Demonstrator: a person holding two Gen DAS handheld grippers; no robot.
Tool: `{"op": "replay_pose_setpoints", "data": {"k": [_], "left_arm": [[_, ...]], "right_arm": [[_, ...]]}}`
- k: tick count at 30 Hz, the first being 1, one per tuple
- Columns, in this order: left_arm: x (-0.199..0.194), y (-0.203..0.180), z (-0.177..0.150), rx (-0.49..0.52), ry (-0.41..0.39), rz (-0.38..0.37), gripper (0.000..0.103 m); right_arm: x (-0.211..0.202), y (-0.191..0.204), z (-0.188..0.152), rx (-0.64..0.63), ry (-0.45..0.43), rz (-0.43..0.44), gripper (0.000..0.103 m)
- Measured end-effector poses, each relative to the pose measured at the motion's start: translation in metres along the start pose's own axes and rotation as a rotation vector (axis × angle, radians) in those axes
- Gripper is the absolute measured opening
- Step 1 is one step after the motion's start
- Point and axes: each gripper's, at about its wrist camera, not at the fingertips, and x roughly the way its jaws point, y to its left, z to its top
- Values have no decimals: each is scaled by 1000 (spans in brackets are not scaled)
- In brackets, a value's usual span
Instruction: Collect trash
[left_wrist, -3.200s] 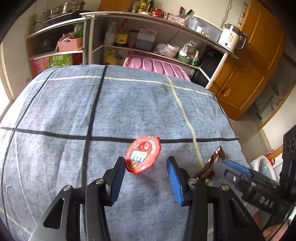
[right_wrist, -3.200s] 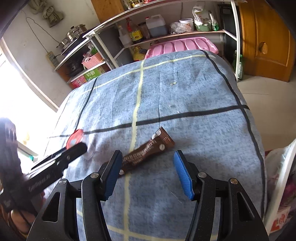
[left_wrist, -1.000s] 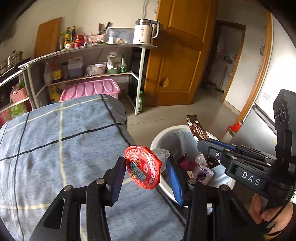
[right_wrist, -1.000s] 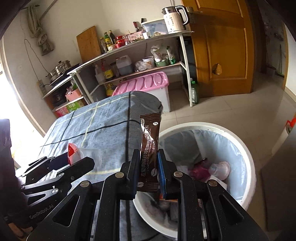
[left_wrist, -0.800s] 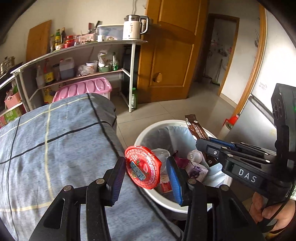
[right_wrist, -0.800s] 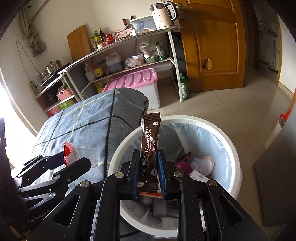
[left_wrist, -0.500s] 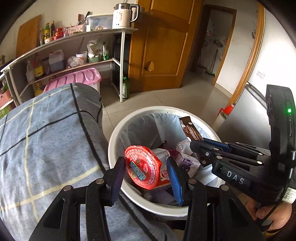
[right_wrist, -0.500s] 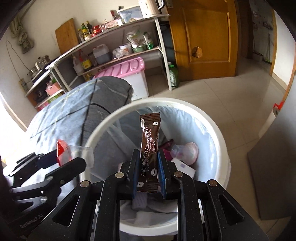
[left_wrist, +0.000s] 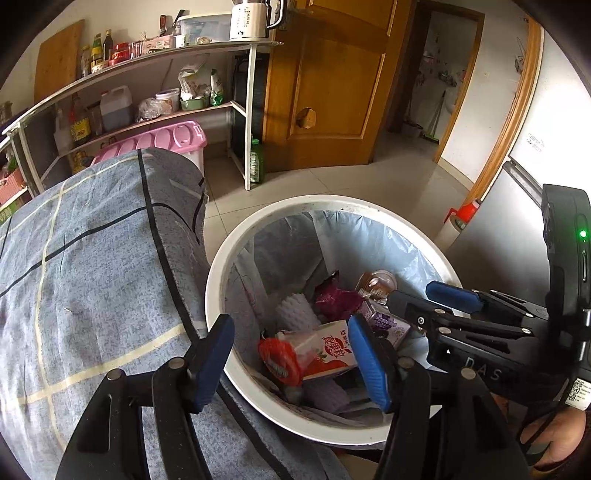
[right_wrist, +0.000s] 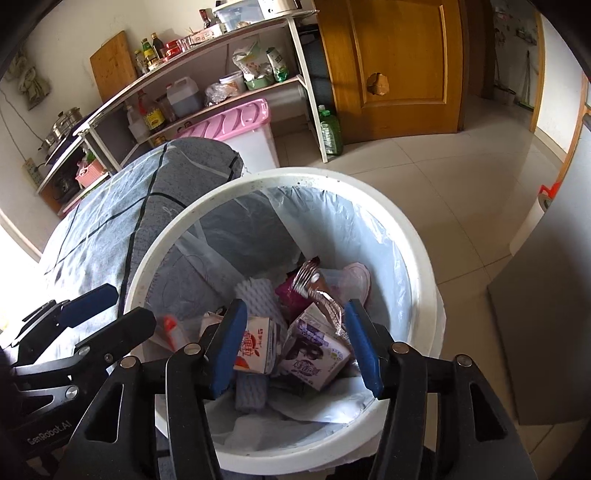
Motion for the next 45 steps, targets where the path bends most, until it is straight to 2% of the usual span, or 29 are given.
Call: {"op": "replay_pose_setpoints", "data": {"k": [6, 11, 17, 22, 27, 31, 34, 45], "left_arm": [[-16, 2, -2, -6, -35, 15, 64], [-43, 0, -10, -1, -106, 52, 64], [-75, -7, -32, 11, -183, 104, 64], [-97, -12, -50, 5, -219, 154, 64], [-114, -14, -63, -7, -261, 158, 64], [-123, -13, -71, -20, -289, 176, 64], [-125, -13, -75, -26, -298, 219, 64], [-128, -10, -82, -38, -297, 219, 64]], "right_arm": [[-17, 0, -2, 22, -39, 15, 56], [-44, 9, -12, 5, -107, 17, 56], [-77, 22, -38, -16, -202, -19, 56], [-96, 27, -58, -10, -245, -30, 56], [-114, 33, -76, -19, -319, -58, 56], [-120, 39, -84, -36, -332, -61, 56], [-122, 41, -87, -39, -341, -72, 56], [-126, 47, -96, -42, -342, -60, 56]]}}
